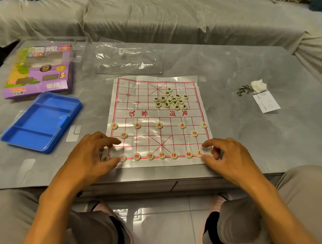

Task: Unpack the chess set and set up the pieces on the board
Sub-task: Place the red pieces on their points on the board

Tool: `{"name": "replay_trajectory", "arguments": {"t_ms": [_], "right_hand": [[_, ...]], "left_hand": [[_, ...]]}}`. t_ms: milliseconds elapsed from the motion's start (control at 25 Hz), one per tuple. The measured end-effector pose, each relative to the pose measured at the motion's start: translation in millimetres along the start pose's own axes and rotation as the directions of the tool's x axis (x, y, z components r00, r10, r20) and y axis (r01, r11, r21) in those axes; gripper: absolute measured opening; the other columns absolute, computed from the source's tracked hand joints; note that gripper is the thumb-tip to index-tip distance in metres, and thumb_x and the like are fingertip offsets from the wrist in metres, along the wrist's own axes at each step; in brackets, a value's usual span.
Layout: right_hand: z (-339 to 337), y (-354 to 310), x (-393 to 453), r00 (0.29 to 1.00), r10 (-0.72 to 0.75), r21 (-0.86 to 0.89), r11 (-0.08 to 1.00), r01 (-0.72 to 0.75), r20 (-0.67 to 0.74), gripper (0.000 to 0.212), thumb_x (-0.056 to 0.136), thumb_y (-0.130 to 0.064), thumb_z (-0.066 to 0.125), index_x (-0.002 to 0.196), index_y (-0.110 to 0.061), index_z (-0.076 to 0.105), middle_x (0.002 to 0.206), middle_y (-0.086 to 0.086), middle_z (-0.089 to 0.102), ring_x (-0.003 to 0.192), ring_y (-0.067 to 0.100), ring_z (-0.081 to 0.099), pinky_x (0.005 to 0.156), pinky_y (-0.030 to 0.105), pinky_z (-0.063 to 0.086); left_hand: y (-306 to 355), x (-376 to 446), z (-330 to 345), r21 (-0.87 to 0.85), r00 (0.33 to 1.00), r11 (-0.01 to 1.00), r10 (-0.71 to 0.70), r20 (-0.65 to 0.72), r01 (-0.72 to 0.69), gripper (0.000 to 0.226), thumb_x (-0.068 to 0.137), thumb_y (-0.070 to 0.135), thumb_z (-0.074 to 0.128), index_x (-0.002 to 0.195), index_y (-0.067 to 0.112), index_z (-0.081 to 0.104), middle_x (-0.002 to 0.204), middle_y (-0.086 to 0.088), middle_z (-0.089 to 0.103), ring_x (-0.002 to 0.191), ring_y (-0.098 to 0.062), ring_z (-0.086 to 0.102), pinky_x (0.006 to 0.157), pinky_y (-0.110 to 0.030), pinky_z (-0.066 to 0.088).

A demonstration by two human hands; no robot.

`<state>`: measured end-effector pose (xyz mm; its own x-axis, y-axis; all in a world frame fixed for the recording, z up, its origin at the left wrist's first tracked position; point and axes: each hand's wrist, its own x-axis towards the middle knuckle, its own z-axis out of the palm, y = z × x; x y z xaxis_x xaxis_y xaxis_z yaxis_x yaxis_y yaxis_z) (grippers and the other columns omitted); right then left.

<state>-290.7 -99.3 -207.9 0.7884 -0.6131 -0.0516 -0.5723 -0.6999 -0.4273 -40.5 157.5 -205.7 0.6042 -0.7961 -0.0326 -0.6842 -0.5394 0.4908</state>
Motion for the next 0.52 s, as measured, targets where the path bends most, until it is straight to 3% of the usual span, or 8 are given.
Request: {"name": "replay_trajectory", "arguments": {"t_ms": [160,240,440,520], "right_hand": [[-3,5,1,0.998,0.042,-0.044,0.998,-0.040,0.036,0.038,0.084,-0.047,0.065,0.118,-0.032,0.058,0.092,-0.019,0.051,0.075,0.005,0.050,0.071,0.017,0.042],[-3,8,1,0.996,0.061,-0.060,0.997,-0.058,0.062,0.034,0.085,-0.044,0.066,0.115,-0.030,0.060,0.090,-0.017,0.051,0.071,0.004,0.050,0.070,0.017,0.042],[0,7,1,0.995,0.079,-0.039,0.996,-0.076,0.059,0.034,0.083,-0.046,0.067,0.114,-0.031,0.058,0.094,-0.013,0.060,0.078,0.010,0.056,0.070,0.020,0.048],[2,2,1,0.998,0.060,-0.022,0.998,-0.060,0.031,0.034,0.084,-0.046,0.066,0.113,-0.033,0.058,0.085,-0.016,0.057,0.077,0.008,0.053,0.066,0.018,0.043]], "left_hand": [[-15,-6,-6,0.008,0.995,0.998,-0.066,0.073,0.065,0.041,0.077,0.043,0.072,0.114,0.044,0.054,0.110,0.015,0.053,0.088,-0.005,0.055,0.074,-0.022,0.050],[-14,-8,-6,-0.004,0.990,0.997,-0.081,0.116,0.082,0.042,0.077,0.041,0.073,0.112,0.047,0.051,0.109,0.017,0.053,0.087,-0.005,0.055,0.076,-0.024,0.052],[-8,-5,-4,-0.022,0.989,0.996,-0.086,0.123,0.089,0.035,0.078,0.040,0.072,0.109,0.042,0.056,0.105,0.019,0.051,0.086,-0.003,0.054,0.071,-0.016,0.047],[-6,-5,-3,-0.015,0.990,0.996,-0.084,0.111,0.086,0.032,0.079,0.039,0.072,0.108,0.039,0.058,0.103,0.019,0.051,0.086,-0.002,0.053,0.068,-0.013,0.043]]}}
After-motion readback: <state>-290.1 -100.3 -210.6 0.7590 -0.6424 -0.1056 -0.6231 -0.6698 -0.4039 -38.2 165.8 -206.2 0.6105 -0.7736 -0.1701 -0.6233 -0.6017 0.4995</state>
